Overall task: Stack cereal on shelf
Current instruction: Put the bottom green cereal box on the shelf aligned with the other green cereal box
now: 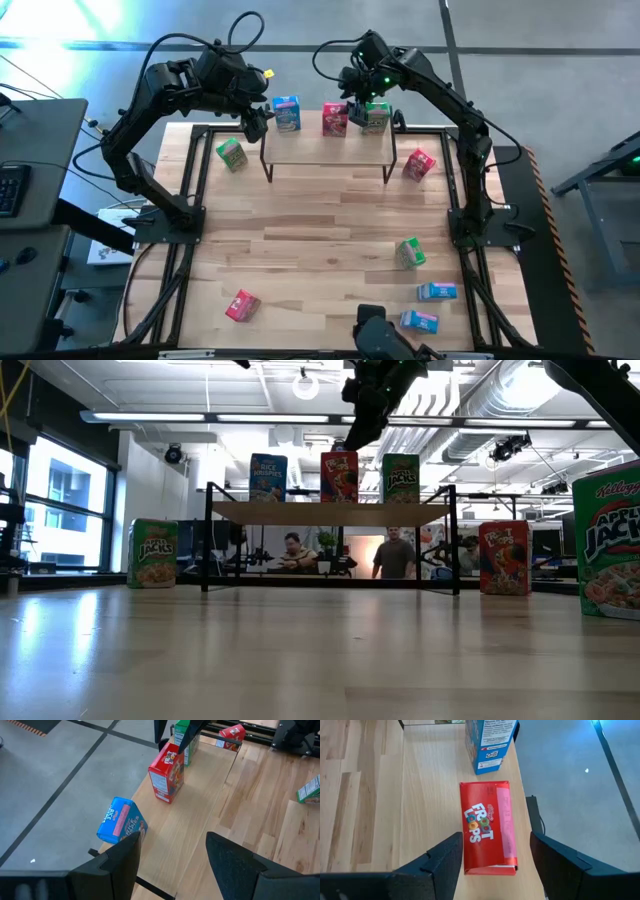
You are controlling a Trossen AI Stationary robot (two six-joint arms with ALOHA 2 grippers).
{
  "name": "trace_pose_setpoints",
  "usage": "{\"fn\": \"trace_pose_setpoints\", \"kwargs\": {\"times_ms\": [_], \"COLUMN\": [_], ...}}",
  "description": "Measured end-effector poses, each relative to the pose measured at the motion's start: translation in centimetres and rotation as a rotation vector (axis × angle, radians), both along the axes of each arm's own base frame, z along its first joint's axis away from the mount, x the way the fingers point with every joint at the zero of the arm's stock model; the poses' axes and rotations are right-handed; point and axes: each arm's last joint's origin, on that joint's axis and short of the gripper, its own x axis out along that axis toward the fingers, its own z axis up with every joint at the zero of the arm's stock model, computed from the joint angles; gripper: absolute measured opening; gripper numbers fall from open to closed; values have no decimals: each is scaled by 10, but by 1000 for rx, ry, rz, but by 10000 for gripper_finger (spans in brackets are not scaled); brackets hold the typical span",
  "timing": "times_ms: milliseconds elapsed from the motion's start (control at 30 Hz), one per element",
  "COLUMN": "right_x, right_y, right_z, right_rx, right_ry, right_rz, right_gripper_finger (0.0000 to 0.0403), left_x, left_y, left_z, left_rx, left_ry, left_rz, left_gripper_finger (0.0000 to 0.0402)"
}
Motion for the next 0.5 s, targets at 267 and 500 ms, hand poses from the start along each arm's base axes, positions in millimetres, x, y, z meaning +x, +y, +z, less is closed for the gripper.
{"fn": "trace_pose_setpoints", "kwargs": {"times_ms": [267,500], "right_x": [0,-4], "right_y": [4,23], "right_z": [1,17], "right_rx": [3,-32], "right_ry": [7,-5], "right_rz": [6,14], "right_gripper_finger": [225,225], "left_x": [0,0], "left_y": [0,0], "left_z": [0,0], "left_rx": [0,0], "left_ry": [0,0], "left_rz": [0,0], "left_gripper_finger": [216,216]}}
